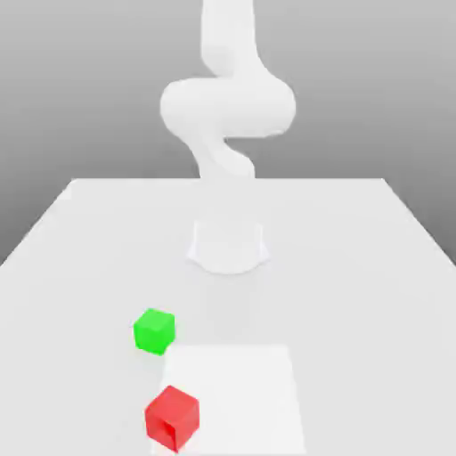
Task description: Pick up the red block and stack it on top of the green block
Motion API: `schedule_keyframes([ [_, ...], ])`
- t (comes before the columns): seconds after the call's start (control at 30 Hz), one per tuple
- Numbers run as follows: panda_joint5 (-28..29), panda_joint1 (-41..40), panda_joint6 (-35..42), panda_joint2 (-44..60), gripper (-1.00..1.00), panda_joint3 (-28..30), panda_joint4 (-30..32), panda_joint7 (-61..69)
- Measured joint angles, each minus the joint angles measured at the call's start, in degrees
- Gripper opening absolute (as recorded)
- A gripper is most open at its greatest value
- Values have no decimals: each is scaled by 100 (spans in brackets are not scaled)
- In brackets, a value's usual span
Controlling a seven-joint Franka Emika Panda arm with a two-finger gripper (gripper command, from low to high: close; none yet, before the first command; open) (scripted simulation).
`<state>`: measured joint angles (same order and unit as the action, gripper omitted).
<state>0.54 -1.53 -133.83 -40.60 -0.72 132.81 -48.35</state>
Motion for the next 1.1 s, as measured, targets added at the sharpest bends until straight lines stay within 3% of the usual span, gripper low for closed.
schedule_keyframes([
  [0.53, 311, -714, -1311, 3363, 0, -159, 657, -1588],
  [0.8, 77, -893, -1975, 5008, 0, -98, 980, -2090],
  [0.97, 89, -887, -2769, 6044, 0, -63, 884, -2176],
  [1.0, 99, -880, -2886, 6183, -100, -55, 864, -2184],
  [1.1, 101, -881, -2889, 6183, -100, -55, 864, -2186],
])
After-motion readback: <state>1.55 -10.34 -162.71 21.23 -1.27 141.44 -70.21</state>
